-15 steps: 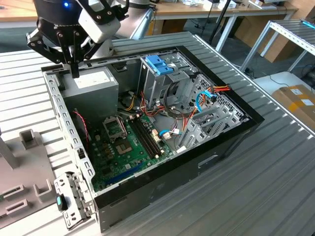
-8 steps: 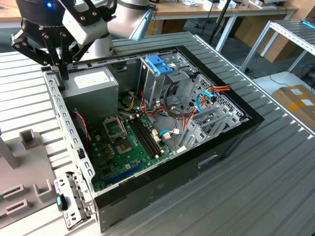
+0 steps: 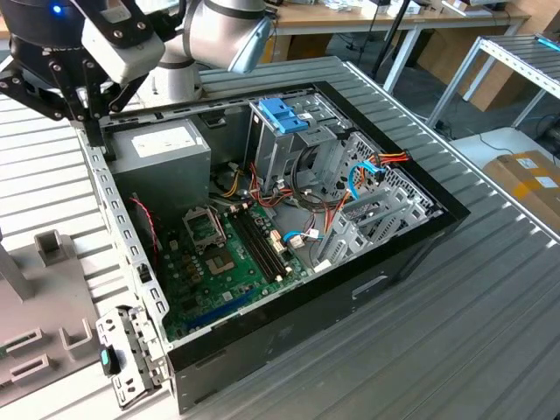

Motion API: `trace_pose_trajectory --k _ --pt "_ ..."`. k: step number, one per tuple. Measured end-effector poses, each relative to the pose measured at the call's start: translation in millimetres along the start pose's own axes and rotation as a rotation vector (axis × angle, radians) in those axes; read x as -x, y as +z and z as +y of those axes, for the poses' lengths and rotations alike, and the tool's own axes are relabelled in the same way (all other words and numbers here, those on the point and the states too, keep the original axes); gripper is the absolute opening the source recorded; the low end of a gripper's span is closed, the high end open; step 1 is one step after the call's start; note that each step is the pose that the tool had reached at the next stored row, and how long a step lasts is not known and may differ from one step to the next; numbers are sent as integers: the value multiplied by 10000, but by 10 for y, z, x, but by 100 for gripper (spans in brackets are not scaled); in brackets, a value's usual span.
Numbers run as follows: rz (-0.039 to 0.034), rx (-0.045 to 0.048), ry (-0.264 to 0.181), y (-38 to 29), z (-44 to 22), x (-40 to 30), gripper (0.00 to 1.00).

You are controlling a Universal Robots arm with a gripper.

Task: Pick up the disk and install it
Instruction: 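Reach for the disk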

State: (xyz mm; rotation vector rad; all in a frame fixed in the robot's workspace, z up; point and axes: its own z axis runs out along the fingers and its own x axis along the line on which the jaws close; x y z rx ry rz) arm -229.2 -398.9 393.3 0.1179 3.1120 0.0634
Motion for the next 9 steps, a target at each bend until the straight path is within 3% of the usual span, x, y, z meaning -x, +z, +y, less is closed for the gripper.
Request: trace_pose_trajectory --k 2,9 --pt "0 0 0 -2 -4 -57 11" --pt "-6 1 0 -11 -28 -378 11"
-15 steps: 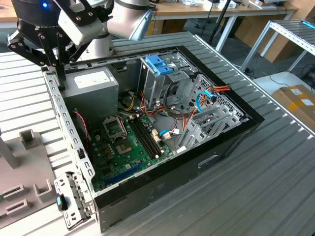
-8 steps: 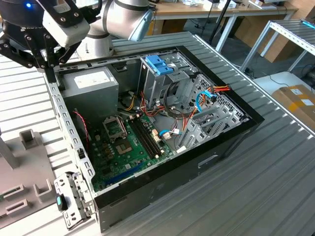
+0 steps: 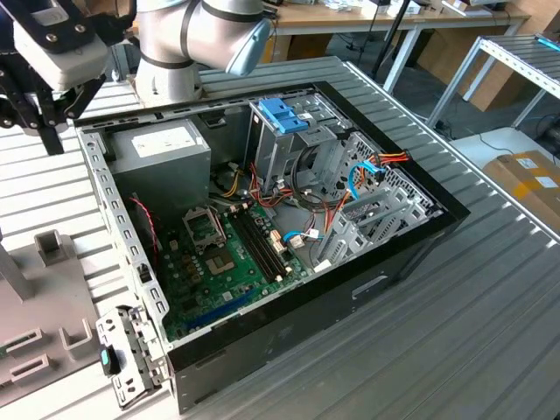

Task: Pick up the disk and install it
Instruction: 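Reach for the disk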

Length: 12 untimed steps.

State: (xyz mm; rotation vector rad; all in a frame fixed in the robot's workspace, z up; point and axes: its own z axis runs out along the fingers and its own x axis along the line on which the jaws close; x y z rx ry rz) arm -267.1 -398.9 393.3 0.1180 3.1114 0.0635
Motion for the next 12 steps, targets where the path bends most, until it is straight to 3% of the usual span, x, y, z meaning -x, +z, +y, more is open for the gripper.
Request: trace_pose_trajectory --k 7,12 --pt "-7 1 0 -7 -21 -283 11" --pt "-8 0 -1 -12 -32 -429 11"
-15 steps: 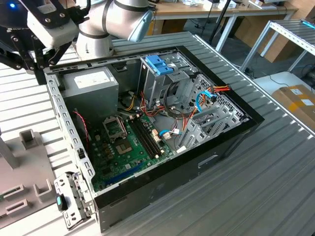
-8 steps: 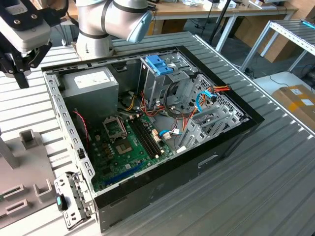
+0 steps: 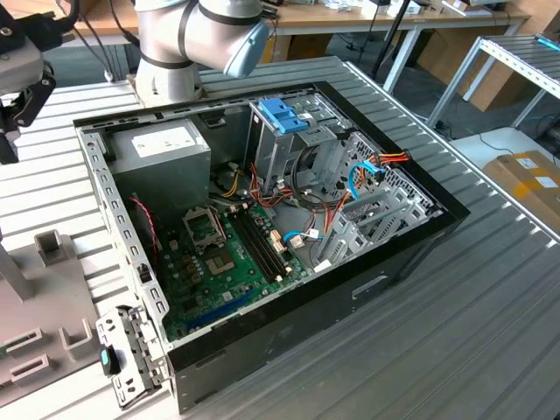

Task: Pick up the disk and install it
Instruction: 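Reach for the disk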

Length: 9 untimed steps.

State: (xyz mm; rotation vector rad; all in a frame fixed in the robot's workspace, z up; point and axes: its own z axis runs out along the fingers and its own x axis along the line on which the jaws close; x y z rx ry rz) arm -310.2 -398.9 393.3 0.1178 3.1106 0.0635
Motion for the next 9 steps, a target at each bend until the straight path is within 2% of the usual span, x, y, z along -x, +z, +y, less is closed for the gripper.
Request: trace_pose_trajectory --k 3,6,9 --pt "-2 1 1 -2 -7 -89 11" --pt "-3 0 0 -6 -18 -239 11" --pt "-3 0 1 -8 -24 -321 11"
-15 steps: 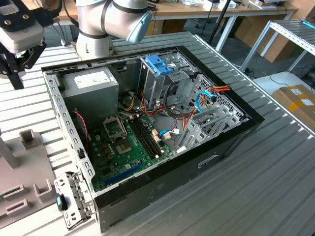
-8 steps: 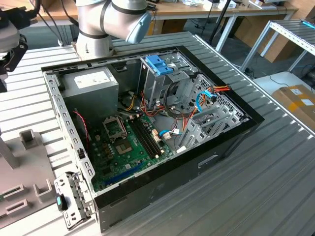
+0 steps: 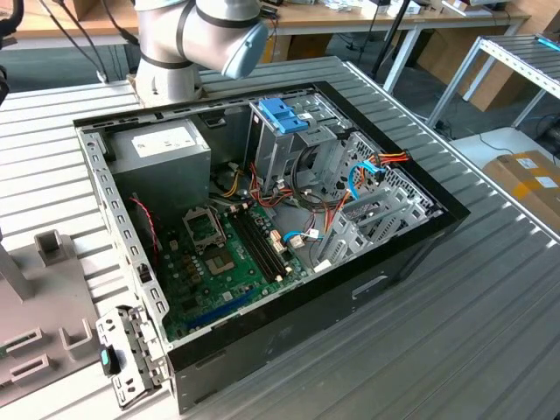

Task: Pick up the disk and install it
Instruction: 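Reach for the disk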

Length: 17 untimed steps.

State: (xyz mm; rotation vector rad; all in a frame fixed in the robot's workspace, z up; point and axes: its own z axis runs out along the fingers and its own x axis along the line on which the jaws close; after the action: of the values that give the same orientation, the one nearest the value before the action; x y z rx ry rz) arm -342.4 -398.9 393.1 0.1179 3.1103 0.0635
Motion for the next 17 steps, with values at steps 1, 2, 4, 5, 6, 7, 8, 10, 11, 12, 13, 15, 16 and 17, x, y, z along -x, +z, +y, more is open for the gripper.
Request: trace_pose_trajectory --k 1,2,4,5,6,7,8,10,11,12,13,15,16,17 --pt "0 0 -1 -1 -2 -21 11" --pt "0 0 0 -1 -4 -47 11" --pt "-1 1 -2 -1 -9 -110 11" --pt "-1 0 -2 -3 -12 -157 11" --pt "-1 0 -1 -3 -14 -186 11" --pt "-1 0 -1 -4 -16 -213 11" --pt "-2 1 0 -5 -21 -271 11" --pt "-2 1 0 -7 -26 -341 11" --pt "-2 0 -1 -9 -31 -413 11" --pt "-5 1 -2 -9 -36 -465 11" --pt "-4 0 -1 -11 -39 -517 11" --pt "-4 1 -1 -13 -48 -627 11" --pt "-4 0 -1 -14 -50 -663 11" --pt "-4 1 -2 -14 -51 -670 11"
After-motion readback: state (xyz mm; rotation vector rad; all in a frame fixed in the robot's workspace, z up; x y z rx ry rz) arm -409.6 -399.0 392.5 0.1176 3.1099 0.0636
